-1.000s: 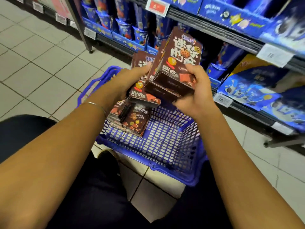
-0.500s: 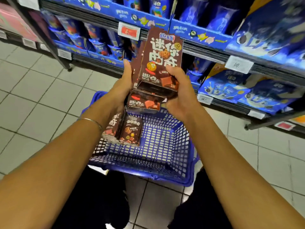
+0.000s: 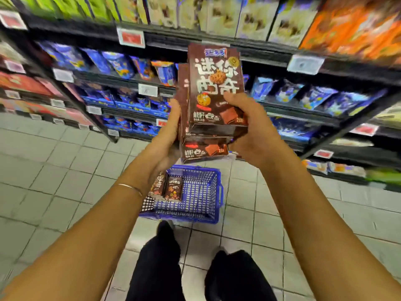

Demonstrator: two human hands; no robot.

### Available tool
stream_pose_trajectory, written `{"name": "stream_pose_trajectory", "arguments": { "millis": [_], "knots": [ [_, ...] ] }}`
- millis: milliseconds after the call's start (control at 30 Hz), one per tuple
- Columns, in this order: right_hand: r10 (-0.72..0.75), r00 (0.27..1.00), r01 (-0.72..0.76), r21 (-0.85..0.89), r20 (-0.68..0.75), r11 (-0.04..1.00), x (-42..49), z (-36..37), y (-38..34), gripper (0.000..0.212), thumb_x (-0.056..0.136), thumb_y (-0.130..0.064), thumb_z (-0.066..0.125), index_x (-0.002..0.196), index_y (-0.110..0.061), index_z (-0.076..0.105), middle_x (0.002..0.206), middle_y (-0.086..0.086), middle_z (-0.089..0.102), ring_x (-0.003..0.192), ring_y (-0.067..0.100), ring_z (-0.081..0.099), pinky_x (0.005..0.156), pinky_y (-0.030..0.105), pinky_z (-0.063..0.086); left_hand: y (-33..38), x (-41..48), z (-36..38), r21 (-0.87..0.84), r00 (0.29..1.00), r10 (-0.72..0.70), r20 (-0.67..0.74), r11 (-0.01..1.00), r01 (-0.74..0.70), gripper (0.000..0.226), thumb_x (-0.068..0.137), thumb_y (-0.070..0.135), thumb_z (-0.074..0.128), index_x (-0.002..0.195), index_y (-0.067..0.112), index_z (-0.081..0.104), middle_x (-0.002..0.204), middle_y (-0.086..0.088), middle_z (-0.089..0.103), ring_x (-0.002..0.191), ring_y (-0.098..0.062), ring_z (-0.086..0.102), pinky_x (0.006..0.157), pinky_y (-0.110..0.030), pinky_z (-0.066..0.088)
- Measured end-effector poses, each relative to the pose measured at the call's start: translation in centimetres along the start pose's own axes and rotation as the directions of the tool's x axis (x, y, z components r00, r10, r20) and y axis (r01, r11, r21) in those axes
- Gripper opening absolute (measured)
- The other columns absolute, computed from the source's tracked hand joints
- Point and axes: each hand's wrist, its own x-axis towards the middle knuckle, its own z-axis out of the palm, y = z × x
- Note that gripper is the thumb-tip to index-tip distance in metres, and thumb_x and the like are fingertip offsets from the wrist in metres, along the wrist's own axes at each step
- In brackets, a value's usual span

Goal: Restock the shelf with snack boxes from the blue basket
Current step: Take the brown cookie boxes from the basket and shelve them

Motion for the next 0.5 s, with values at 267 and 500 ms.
{"name": "stream_pose_trajectory", "arguments": {
  "millis": [267, 500],
  "knots": [
    [-0.268, 0.959, 0.269, 0.002, 0.093, 0.963, -10.0, 1.6, -16.1, 0.010, 0.080, -0.033, 0.070, 0.082, -0.026, 0.077, 0.099, 0.007, 0.074, 0.089, 0.028, 0.071, 0.094, 0.065, 0.049, 12.0, -7.6, 12.8, -0.003, 0.950, 0.240, 0.200, 0.970, -0.245, 0.094, 0.084, 0.087, 0.031, 0.149, 0.024, 0.059, 0.144, -0.009, 0.067, 0.131, -0.030, 0.066, 0.102, -0.051, 0.058],
    [-0.351, 0.933, 0.354, -0.028, 0.076, 0.935, -11.9, 3.5, -21.4, 0.019, 0.087, -0.027, 0.068, 0.074, -0.023, 0.082, 0.092, 0.005, 0.078, 0.079, 0.021, 0.075, 0.078, 0.042, 0.062, 15.6, -9.6, 15.4, -0.150, 0.900, 0.291, 0.324, 0.955, -0.255, 0.075, 0.093, 0.074, 0.058, 0.142, 0.018, 0.067, 0.142, -0.015, 0.067, 0.131, -0.038, 0.065, 0.106, -0.062, 0.052]
  ]
}}
